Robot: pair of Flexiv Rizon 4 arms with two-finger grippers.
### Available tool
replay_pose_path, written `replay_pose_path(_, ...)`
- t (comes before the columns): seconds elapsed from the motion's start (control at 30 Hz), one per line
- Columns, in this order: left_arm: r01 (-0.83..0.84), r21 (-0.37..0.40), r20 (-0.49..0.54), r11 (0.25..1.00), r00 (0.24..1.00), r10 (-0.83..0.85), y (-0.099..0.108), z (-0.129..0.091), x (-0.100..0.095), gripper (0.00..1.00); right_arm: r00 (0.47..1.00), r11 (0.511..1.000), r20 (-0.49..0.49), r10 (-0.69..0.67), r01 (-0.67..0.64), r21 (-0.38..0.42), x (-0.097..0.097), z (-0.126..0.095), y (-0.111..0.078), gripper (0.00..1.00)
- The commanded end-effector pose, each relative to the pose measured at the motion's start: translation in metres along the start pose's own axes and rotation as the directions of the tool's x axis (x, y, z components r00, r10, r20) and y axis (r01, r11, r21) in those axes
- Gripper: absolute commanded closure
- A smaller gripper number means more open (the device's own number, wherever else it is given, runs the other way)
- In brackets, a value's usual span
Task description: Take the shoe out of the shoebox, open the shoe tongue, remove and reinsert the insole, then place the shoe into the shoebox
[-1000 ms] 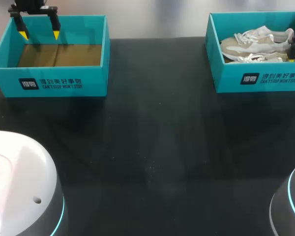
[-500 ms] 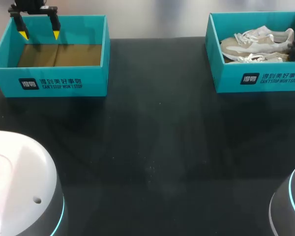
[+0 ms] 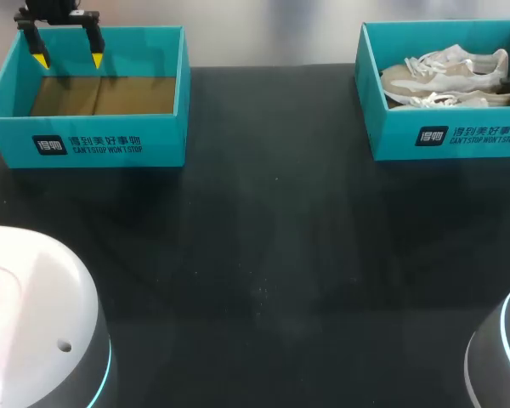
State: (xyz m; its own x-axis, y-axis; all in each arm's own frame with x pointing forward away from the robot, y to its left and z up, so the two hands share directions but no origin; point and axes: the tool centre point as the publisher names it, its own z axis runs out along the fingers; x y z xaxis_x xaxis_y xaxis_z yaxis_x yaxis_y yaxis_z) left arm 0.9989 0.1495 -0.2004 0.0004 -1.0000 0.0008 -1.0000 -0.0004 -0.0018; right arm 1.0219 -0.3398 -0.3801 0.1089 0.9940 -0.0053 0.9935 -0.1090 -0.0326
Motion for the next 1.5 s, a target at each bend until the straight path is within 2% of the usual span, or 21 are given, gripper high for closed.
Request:
replay_pose_path(0.03, 0.000, -0.001, 0.000, 1.000, 1.000, 0.000, 0.000, 0.000, 0.000, 0.00, 1.000, 1.000, 0.003, 0.013, -0.013, -0.007, 0.002, -0.001, 0.000, 1.00)
replay_pose_path(0.53, 0.000, -0.001, 0.000, 1.000, 1.000, 0.000, 0.000, 0.000, 0.000, 0.00, 0.999, 0.998, 0.030, 0.045, -0.044, -0.033, -0.001, -0.016, 0.001, 1.00)
replay_pose_path(0.77, 0.000, -0.001, 0.000, 1.000, 1.000, 0.000, 0.000, 0.000, 0.000, 0.00, 0.997, 0.997, 0.054, 0.056, -0.053, -0.055, -0.001, -0.031, 0.000, 1.00)
replay_pose_path(1.5, 0.000, -0.001, 0.000, 1.000, 1.000, 0.000, 0.000, 0.000, 0.000, 0.00, 0.981, 0.983, 0.166, 0.105, -0.077, -0.164, 0.002, -0.117, 0.002, 1.00)
